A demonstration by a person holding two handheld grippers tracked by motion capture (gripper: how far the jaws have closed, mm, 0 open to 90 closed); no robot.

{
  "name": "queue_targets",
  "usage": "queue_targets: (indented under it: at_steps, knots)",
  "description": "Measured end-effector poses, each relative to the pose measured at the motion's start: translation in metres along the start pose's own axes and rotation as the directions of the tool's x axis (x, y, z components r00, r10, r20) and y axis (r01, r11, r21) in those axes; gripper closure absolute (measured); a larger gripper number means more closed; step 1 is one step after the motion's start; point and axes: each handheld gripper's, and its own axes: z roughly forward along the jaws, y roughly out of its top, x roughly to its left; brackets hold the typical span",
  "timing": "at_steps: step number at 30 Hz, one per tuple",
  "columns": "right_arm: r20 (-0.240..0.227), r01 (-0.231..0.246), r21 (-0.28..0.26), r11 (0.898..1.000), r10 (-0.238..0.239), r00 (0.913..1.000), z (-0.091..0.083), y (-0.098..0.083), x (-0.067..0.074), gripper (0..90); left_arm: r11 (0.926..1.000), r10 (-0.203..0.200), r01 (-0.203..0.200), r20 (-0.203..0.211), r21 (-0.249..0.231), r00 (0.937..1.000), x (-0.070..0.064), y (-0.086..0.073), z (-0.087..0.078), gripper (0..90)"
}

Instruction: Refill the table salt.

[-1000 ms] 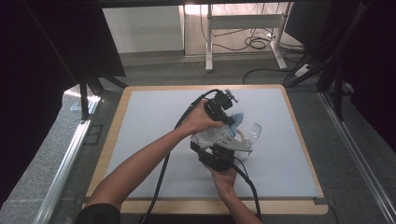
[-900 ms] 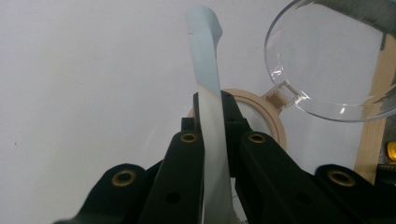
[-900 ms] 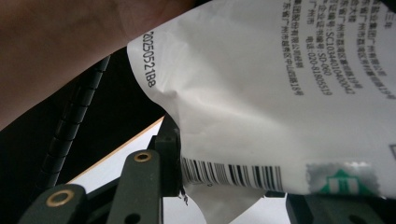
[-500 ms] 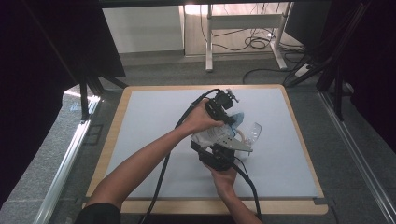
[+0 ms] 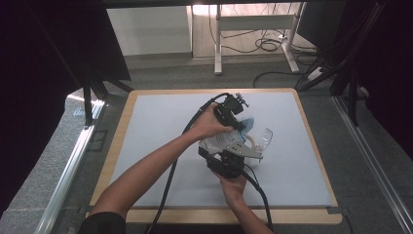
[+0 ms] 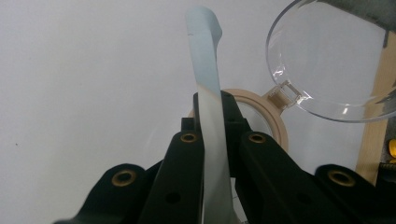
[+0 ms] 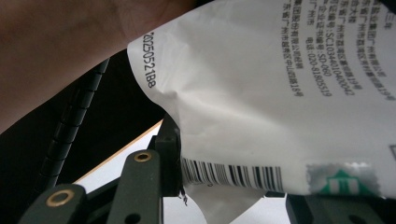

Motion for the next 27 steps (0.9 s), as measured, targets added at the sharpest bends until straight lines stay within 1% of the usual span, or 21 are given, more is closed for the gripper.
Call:
queue_targets:
  at_steps: [27]
  knots:
    - [0.003, 0.0, -0.009, 1.0, 0.0, 1.0, 0.0013, -0.0013, 0.0018, 61.0, 1.0, 0.008, -0.008, -0.001, 0.0, 1.0, 0.0007, -0.001, -0.0013, 89.9]
